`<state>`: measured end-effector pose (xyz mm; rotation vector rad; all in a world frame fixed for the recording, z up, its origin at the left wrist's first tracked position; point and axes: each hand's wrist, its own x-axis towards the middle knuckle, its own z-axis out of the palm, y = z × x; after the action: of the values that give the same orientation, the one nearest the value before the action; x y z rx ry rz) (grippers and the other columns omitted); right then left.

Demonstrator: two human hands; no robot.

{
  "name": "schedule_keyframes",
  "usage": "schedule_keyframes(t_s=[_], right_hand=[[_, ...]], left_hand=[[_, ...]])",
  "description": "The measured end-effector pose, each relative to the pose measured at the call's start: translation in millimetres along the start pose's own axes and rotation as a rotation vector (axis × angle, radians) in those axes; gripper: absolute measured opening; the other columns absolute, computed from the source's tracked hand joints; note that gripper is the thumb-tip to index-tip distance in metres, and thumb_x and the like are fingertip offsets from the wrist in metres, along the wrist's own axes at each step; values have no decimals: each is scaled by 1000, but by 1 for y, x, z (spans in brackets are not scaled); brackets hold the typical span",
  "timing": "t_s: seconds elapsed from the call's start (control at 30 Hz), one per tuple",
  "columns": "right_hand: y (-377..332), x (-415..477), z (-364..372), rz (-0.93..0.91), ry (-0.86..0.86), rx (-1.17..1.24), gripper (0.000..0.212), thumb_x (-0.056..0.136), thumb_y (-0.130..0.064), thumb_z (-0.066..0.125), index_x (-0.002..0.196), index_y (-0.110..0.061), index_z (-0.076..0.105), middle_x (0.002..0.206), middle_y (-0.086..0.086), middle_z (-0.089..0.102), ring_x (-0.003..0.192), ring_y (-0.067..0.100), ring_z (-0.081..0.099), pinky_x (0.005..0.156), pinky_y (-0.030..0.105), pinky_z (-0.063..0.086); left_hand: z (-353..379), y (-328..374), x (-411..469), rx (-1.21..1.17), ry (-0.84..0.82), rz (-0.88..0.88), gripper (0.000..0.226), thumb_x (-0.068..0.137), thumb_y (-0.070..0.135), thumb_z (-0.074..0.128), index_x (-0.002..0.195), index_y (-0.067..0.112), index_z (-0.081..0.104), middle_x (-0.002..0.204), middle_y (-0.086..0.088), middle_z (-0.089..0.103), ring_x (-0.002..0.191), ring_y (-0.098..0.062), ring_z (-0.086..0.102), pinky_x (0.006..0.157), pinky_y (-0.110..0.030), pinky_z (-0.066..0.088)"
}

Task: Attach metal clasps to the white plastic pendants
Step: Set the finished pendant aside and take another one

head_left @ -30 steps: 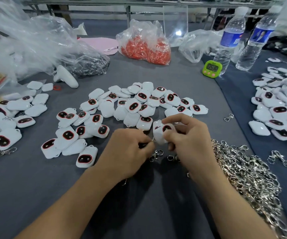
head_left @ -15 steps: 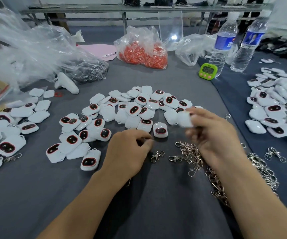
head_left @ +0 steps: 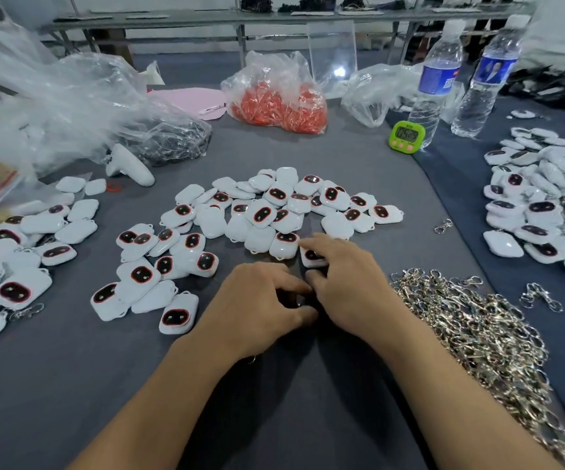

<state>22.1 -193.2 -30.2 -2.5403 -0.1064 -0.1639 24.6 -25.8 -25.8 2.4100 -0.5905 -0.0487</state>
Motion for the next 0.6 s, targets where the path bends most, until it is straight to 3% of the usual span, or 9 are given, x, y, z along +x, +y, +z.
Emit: schedule_keyframes(t_s=[0.1, 0.2, 0.33, 0.43, 0.5, 0.6], right_hand=[[1, 0, -4, 9, 51, 30, 40, 92, -16, 61, 128, -31, 68, 126, -5, 71, 113, 19, 65, 95, 31, 49], [3, -2, -3, 43, 80, 63, 28, 97, -20, 57, 118, -31, 71, 109, -3, 75, 100, 21, 67, 86, 33, 51], [9, -1, -4, 164, 250, 267, 23, 104, -27, 50, 100, -31, 73, 79, -13, 67, 79, 15, 61, 71, 32, 46], [14, -5, -7, 187, 281, 408, 29, 107, -25, 48, 93, -29, 74, 59, -9, 62, 64, 18, 60, 61, 32, 49], [10, -7, -9, 206, 253, 559, 30, 106, -23, 48, 89, -28, 73, 57, -2, 66, 50, 17, 60, 50, 29, 47], [-1, -8, -10, 297, 149, 893, 21, 103, -17, 57, 89, -21, 73, 73, 5, 73, 51, 23, 65, 47, 30, 49]], left_hand=[[2, -1, 2, -5, 16, 20, 14, 77, 42, 78, 91, 42, 79, 79, 16, 66, 76, 0, 59, 67, -21, 44], [6, 1, 2, 3, 42, 34, 13, 83, 42, 73, 95, 39, 79, 82, 14, 66, 79, -4, 60, 71, -27, 47], [7, 3, 0, -37, 221, -64, 10, 82, 41, 74, 90, 38, 79, 84, 24, 71, 80, 4, 62, 73, -18, 48], [3, 5, 0, -18, 285, -169, 7, 76, 47, 76, 83, 46, 76, 76, 29, 70, 75, 5, 64, 73, -27, 56], [1, 7, -1, -9, 277, -200, 12, 71, 49, 75, 82, 53, 72, 72, 33, 68, 71, 7, 63, 70, -29, 56], [1, 6, -1, -54, 261, -202, 13, 67, 46, 71, 79, 50, 72, 69, 31, 67, 66, 6, 64, 67, -29, 57]])
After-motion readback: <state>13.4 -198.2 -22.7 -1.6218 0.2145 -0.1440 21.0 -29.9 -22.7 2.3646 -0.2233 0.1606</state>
